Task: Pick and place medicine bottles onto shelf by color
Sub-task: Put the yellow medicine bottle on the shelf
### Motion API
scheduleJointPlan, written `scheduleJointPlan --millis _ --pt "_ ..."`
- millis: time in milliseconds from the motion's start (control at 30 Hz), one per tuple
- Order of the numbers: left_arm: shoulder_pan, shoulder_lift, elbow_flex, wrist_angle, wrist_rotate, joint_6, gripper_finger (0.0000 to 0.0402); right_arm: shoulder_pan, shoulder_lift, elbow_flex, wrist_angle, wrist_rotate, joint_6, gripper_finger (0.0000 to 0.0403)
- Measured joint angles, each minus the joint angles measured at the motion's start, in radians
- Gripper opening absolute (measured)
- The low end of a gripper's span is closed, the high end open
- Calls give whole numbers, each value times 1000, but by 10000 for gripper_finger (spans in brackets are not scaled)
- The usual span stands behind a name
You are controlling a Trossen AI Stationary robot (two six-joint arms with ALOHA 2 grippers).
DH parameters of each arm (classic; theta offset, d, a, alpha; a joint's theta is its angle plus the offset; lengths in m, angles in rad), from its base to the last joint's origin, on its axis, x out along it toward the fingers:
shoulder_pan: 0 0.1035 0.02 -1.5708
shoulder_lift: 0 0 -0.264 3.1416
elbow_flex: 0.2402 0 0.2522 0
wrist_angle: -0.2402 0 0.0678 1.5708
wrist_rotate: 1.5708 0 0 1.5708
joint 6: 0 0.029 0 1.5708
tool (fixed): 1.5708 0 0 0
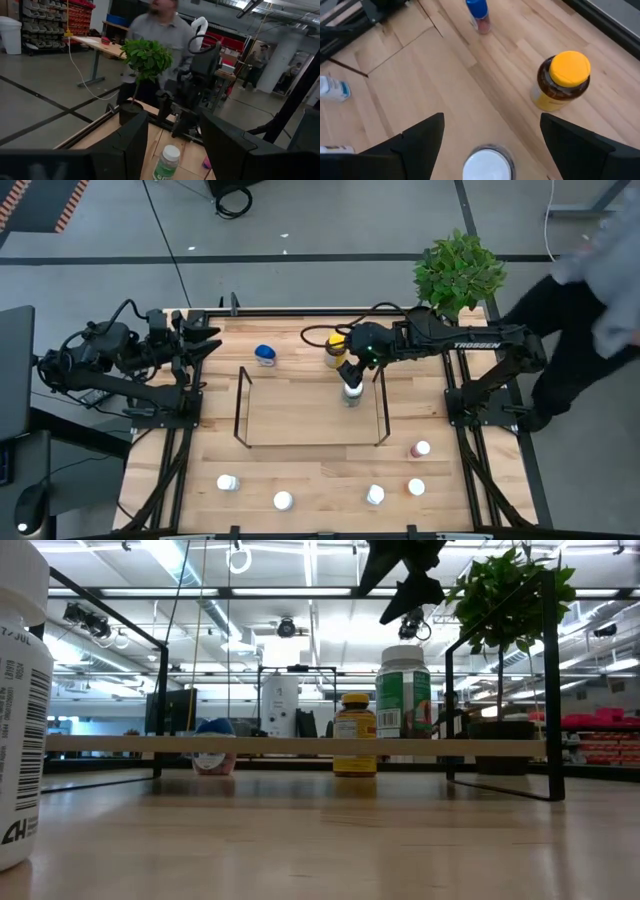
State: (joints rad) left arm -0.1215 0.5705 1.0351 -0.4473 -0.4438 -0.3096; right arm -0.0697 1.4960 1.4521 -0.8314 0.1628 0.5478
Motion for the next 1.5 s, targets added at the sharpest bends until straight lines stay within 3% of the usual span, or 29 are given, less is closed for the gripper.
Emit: scheduleJointPlan --millis 500,800,1500 --pt "0 0 0 0 0 -1 183 -101 16 0 36 60 -36 331" --pt "0 0 0 -10 0 -21 177 -170 124 0 42 7 -50 330" --pt "0 11 0 -60 0 -47 178 -256 263 0 106 50 -201 330"
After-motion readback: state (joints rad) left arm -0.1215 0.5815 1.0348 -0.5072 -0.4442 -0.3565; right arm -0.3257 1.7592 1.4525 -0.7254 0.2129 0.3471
